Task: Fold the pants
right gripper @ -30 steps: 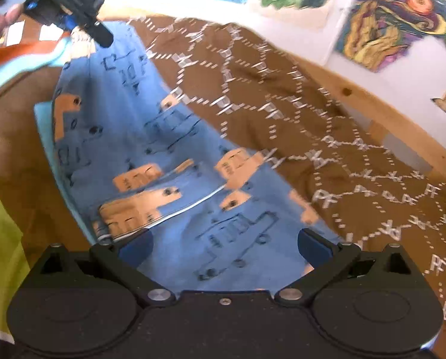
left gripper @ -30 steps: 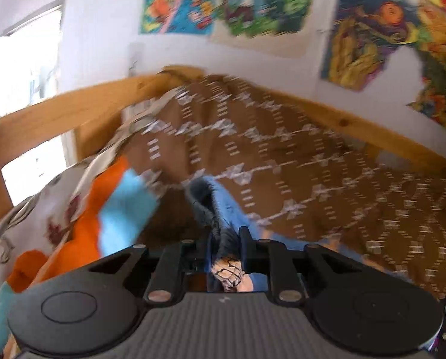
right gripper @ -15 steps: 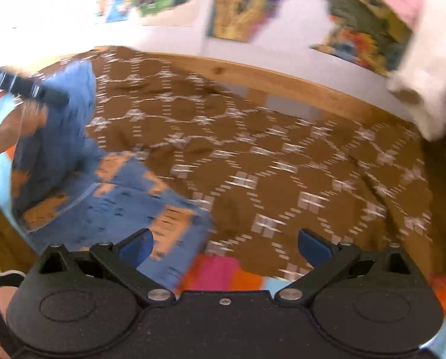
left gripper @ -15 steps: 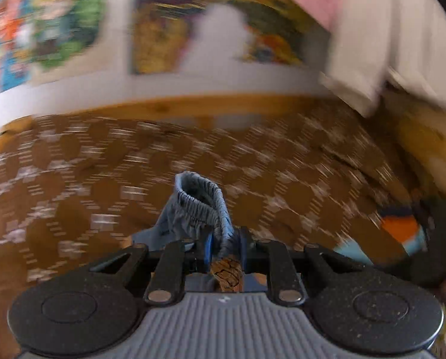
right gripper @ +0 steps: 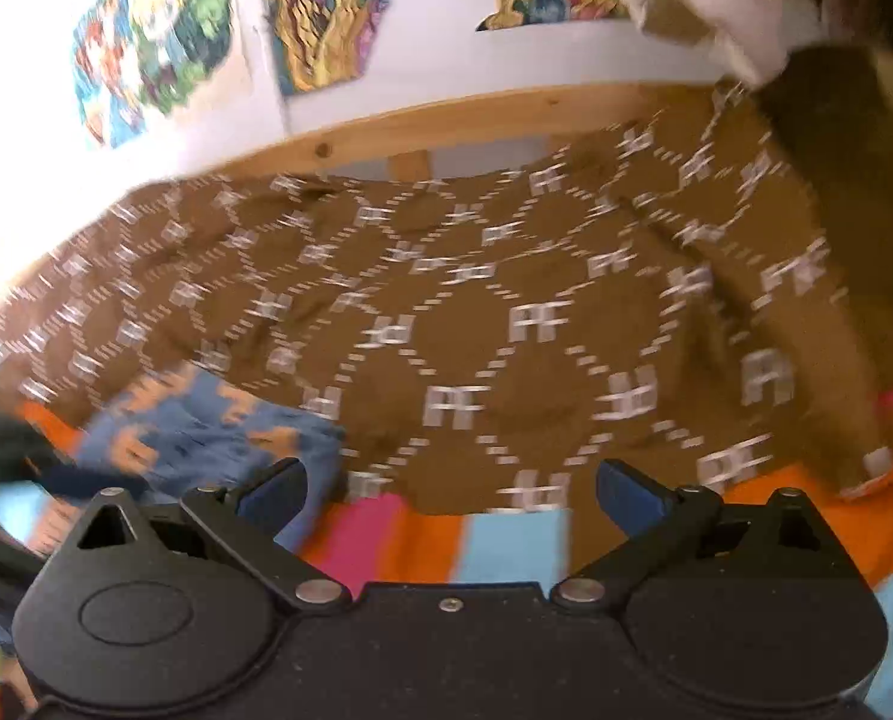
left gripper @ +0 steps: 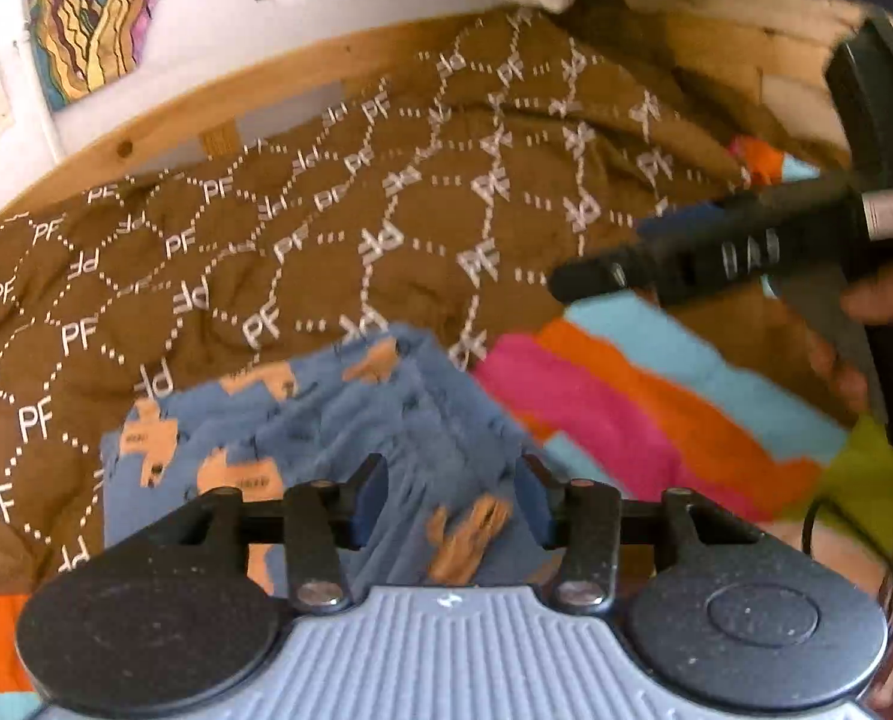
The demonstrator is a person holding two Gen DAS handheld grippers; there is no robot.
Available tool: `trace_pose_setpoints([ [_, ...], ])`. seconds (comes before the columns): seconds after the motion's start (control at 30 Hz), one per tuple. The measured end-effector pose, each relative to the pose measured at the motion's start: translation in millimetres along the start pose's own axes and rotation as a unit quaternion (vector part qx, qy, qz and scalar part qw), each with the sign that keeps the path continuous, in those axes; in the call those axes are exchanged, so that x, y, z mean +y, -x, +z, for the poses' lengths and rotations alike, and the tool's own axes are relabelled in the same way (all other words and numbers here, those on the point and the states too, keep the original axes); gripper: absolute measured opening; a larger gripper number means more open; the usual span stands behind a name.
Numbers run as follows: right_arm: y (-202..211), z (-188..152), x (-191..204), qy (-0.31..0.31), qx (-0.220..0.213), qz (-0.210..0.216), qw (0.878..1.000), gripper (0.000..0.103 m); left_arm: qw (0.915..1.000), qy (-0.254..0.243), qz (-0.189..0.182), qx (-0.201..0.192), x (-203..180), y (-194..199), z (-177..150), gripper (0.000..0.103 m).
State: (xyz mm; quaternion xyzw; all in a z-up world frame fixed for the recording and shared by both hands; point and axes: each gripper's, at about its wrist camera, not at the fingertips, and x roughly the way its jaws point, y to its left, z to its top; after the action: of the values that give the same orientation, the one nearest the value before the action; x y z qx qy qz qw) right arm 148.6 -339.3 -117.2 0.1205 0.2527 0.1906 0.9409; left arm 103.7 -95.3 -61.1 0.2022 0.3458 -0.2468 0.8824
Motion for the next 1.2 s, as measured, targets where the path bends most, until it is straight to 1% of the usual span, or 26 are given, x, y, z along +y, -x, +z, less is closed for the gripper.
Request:
trace_pose_setpoints([
  [0.07,-8.3,-1.5,4.4,-0.019,0.002,0.045,0.999,0.102,0.9999,-0.008,0.001,0.009,4.8,0.8,-7.9,0.053],
  [0.17,-23.1,-2.1,16.2,-0.033,0.013,0.100,0.994,0.102,0.9997,-0.011,0.004,0.023,9.0,0.5,-18.1,0.053],
  [0.23,-32.1,-1.8,25.2,-0.033,0.020,0.121,0.992,0.099,0.9996,-0.009,-0.002,0.028,12.4,-0.1,-21.3,0.053],
  [0.3,-41.3,-2.6,33.1,-0.035,0.028,0.136,0.990,0.088,0.9995,-0.008,-0.006,0.031,13.7,0.4,-23.3,0.053],
  [0.33,-47.1,-2.9,36.1,-0.041,0.034,0.142,0.988,0.086,0.9994,-0.008,-0.007,0.032,13.9,0.2,-23.5,0.053],
  [0.37,-50.8,-3.2,38.1,-0.045,0.037,0.147,0.987,0.081,0.9994,-0.009,-0.008,0.032,14.4,0.8,-24.4,0.051],
  [0.4,-54.5,-3.7,40.4,-0.049,0.041,0.151,0.986,0.075,0.9994,-0.009,-0.010,0.033,14.8,0.4,-24.5,0.046],
  [0.5,-59.6,-6.0,45.5,-0.044,0.053,0.147,0.987,0.067,0.9993,0.001,-0.014,0.035,16.4,0.1,-24.3,0.040],
  [0.53,-61.1,-6.8,46.1,-0.045,0.056,0.142,0.987,0.065,0.9992,0.005,-0.016,0.036,17.2,0.0,-23.9,0.039],
  [0.6,-64.9,-8.7,43.3,-0.061,0.060,0.140,0.986,0.060,0.9990,0.015,-0.019,0.038,19.6,-0.2,-22.9,0.031],
  [0.63,-66.2,-9.4,39.8,-0.072,0.061,0.142,0.985,0.059,0.9989,0.018,-0.020,0.039,20.4,-0.1,-22.6,0.029],
  [0.67,-66.9,-9.3,37.3,-0.081,0.061,0.142,0.985,0.054,0.9988,0.021,-0.019,0.040,21.3,-0.1,-22.1,0.025],
  [0.7,-67.7,-9.0,36.2,-0.085,0.061,0.140,0.985,0.047,0.9988,0.022,-0.018,0.040,21.8,0.5,-21.8,0.023],
  [0.77,-68.9,-7.9,37.9,-0.080,0.064,0.138,0.985,0.038,0.9987,0.027,-0.019,0.039,22.7,2.2,-21.0,0.021],
  [0.83,-71.0,-8.3,40.1,-0.078,0.073,0.134,0.985,0.035,0.9986,0.030,-0.018,0.039,22.6,4.2,-20.8,0.019],
  [0.9,-72.8,-10.8,40.0,-0.085,0.079,0.130,0.985,0.026,0.9987,0.030,-0.017,0.038,22.5,5.7,-20.5,0.018],
  [0.93,-72.2,-11.8,39.6,-0.088,0.076,0.128,0.985,0.025,0.9987,0.030,-0.016,0.037,22.2,6.4,-20.3,0.018],
  [1.0,-70.2,-11.8,38.0,-0.095,0.072,0.131,0.984,0.014,0.9987,0.034,-0.015,0.034,21.4,7.9,-19.2,0.015],
  [1.1,-65.1,-10.5,37.6,-0.104,0.062,0.133,0.984,0.012,0.9986,0.040,-0.014,0.031,20.6,10.0,-17.0,0.011],
  [1.2,-59.6,-9.3,40.0,-0.095,0.055,0.128,0.986,0.011,0.9985,0.046,-0.014,0.027,18.9,13.7,-15.4,0.008],
])
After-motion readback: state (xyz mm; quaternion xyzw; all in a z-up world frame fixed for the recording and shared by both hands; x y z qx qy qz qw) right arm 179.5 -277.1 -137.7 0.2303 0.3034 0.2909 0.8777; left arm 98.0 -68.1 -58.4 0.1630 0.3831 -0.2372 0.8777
